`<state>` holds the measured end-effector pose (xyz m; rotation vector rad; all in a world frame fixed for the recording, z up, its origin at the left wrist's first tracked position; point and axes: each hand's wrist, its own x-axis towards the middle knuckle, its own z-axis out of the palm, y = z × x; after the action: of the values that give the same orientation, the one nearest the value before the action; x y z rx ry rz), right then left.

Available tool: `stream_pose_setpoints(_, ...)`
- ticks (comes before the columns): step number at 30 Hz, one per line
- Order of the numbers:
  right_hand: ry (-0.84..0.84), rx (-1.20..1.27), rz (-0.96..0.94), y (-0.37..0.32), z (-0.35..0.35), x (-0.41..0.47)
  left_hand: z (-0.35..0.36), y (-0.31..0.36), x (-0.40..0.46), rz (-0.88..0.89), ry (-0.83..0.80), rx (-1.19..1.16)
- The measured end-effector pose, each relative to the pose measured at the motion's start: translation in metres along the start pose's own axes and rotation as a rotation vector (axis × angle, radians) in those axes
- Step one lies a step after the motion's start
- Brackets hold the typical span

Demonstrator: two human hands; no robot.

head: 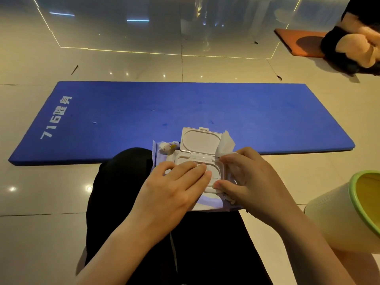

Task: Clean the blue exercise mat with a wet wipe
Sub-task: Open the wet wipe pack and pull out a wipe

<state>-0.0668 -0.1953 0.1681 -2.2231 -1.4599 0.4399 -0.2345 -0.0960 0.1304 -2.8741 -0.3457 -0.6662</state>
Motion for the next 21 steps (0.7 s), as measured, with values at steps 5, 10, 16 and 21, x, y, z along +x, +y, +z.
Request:
stream_pose_setpoints(5,-0.006,-0.006,-0.013,0.001,-0.001,-0.001,0.0,0.0,0.001,-0.013,-0.069,-0.053)
stream_pose_setpoints(10,0.2,0.105,-0.007,0.013,-0.007,0.006,-0.008,-0.003,0.003,-0.254,0.026,-0.504)
stream_pose_setpoints(16,0.266,-0.087,0.116,0.025,-0.013,0.044,-0.023,-0.027,0.025,-0.638,0.152,-0.583)
stream_pose_setpoints(21,0.195,0.284,-0.066,0.008,-0.016,0.047,-0.017,-0.036,0.025,-0.774,0.057,-0.865)
